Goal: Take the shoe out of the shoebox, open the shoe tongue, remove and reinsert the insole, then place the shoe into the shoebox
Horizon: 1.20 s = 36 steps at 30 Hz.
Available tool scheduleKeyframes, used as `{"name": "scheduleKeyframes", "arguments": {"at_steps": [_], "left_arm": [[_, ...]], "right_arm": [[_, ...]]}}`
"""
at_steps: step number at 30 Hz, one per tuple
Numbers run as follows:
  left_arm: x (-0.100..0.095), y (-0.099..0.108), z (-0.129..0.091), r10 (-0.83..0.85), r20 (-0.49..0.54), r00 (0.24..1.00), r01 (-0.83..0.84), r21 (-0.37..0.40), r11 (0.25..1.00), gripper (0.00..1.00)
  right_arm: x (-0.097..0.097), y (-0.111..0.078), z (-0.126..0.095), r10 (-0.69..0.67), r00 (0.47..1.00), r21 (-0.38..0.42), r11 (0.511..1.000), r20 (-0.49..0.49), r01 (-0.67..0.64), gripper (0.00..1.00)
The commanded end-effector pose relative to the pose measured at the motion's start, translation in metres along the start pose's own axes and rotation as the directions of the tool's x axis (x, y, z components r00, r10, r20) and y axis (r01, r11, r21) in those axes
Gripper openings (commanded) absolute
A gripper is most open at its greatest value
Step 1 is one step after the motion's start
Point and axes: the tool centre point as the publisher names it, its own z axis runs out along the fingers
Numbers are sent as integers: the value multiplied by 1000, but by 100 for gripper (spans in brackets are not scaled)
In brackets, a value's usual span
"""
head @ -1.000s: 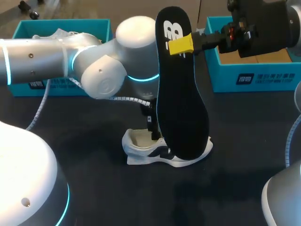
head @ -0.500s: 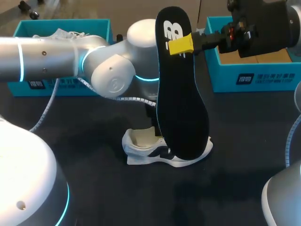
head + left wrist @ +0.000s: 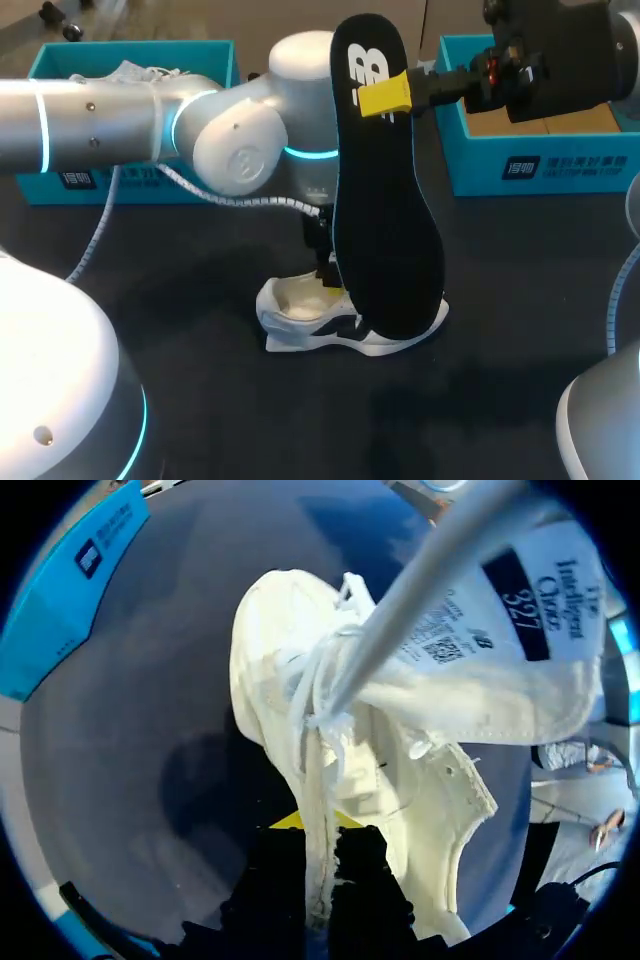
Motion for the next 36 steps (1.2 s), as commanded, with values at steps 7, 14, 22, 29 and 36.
{"name": "scheduleKeyframes", "arguments": {"at_steps": [7, 14, 22, 29, 36], "left_arm": [[-8, 7, -30, 338, -233, 912, -348, -2, 938, 0], [-14, 10, -40, 618, -316, 720, -652, -3, 758, 0], [-19, 14, -55, 825, -336, 453, -877, -3, 481, 0], [-9, 11, -61, 891, -303, 338, -937, -19, 349, 0], [-9, 11, -61, 891, -303, 338, -937, -19, 349, 0]], "right_arm": [[-1, 2, 4, 1, 1000, 2, 1000, 0, -1, 0], [-1, 2, 4, 1, 1000, 2, 1000, 0, -1, 0], [-1, 2, 4, 1, 1000, 2, 1000, 0, -1, 0], [-1, 2, 4, 1, 1000, 2, 1000, 0, -1, 0], [-1, 2, 4, 1, 1000, 2, 1000, 0, -1, 0]]}}
